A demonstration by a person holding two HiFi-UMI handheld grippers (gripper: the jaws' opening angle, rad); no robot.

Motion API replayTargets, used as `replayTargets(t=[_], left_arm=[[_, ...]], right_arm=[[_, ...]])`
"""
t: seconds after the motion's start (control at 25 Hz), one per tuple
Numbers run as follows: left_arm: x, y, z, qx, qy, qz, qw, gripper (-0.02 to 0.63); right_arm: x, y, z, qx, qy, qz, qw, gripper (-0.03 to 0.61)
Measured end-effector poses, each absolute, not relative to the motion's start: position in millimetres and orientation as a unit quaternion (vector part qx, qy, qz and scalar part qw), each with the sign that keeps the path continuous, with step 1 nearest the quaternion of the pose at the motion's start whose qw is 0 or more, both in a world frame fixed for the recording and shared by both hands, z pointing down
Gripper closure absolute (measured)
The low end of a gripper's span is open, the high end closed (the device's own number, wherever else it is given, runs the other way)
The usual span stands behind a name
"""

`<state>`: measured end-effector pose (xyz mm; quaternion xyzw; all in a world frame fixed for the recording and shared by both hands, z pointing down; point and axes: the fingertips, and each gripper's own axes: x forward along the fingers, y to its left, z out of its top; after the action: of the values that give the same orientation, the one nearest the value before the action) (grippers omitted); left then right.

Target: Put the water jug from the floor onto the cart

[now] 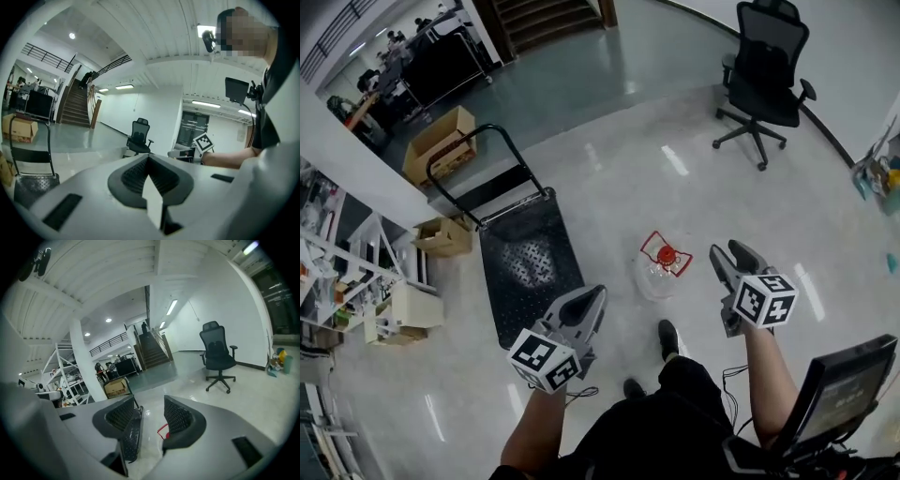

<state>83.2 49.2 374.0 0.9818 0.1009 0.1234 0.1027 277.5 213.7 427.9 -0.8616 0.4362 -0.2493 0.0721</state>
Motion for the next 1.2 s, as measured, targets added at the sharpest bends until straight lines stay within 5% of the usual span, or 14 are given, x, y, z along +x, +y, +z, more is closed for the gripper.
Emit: replayTargets(t=[0.48, 1.2], left_arm=[[225.6, 5.7, 517.7, 0.945, 0.051, 0.251, 0.204, 0.620], [235.3, 4.7, 742.6, 0.850, 0.091, 0.446, 0.264, 0.620]], right_arm=[[407.8, 184.0, 630.7, -0.812, 0.387, -0.424, 0.103, 0.382], [381.4, 185.3, 876.7, -0.742, 0.241, -0.612, 0.131, 0.382]])
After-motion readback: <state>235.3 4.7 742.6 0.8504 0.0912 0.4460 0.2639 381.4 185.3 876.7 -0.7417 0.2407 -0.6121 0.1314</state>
